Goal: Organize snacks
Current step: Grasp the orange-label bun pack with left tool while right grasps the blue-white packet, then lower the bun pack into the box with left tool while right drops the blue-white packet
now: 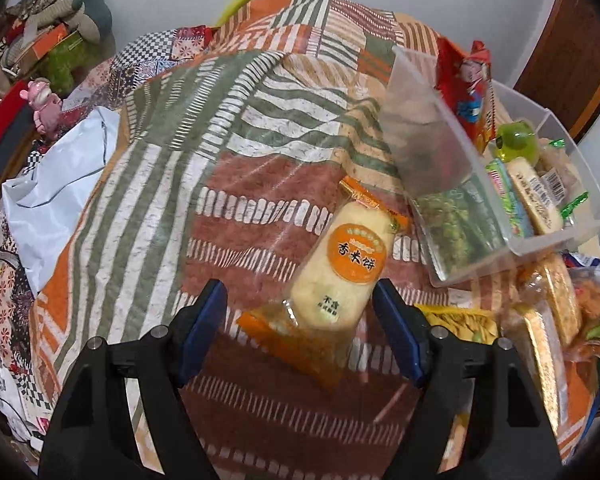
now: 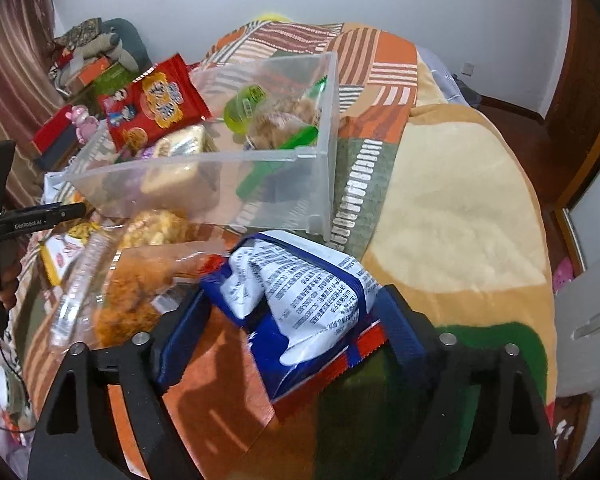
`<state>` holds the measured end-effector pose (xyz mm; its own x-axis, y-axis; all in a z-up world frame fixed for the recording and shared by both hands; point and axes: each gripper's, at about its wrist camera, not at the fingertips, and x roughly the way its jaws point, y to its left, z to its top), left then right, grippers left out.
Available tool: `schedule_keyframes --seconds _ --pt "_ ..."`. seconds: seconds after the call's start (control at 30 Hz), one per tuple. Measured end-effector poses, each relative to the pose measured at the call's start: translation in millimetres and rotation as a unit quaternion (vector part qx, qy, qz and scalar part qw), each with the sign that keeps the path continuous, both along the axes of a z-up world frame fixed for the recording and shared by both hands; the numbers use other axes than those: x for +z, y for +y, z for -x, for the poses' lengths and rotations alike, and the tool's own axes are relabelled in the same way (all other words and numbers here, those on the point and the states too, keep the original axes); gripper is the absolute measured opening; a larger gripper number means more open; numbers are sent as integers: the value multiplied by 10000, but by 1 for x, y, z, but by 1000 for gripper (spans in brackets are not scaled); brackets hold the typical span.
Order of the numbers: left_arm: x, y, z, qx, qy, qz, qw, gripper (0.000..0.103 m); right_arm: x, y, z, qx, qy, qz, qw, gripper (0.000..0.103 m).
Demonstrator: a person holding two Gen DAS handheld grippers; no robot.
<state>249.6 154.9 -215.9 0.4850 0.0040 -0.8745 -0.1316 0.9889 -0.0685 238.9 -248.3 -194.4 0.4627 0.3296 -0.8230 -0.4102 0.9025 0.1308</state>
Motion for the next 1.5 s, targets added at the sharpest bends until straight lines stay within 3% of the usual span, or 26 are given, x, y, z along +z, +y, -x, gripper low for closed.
schedule_keyframes --seconds 0.2,0.27,0.4,0.5,0.73,1.03,1.5 --pt "-6 -8 -9 -36 -127 -216 9997 75 -7 -5 -4 -161 86 -67 9998 86" --pt "-6 -10 -8 -54 -240 -286 9993 68 -7 -6 -3 -175 63 -101 9998 84" --pt "-2 -13 -3 -27 -391 -497 9980 42 -3 -5 3 -109 -80 -54 9999 75" --pt "2 -10 3 33 -438 -457 9980 35 0 -5 6 -83 -150 -57 9998 69" --pt "23 -5 23 132 -656 -448 9968 34 8 -9 16 -79 -214 -190 9996 60" --pt "70 -19 49 29 -1161 -471 9921 34 30 -17 23 -194 -438 -313 9984 59" --pt "124 -73 42 -483 -1733 -93 9836 34 82 -11 17 -115 -1113 -809 9904 59"
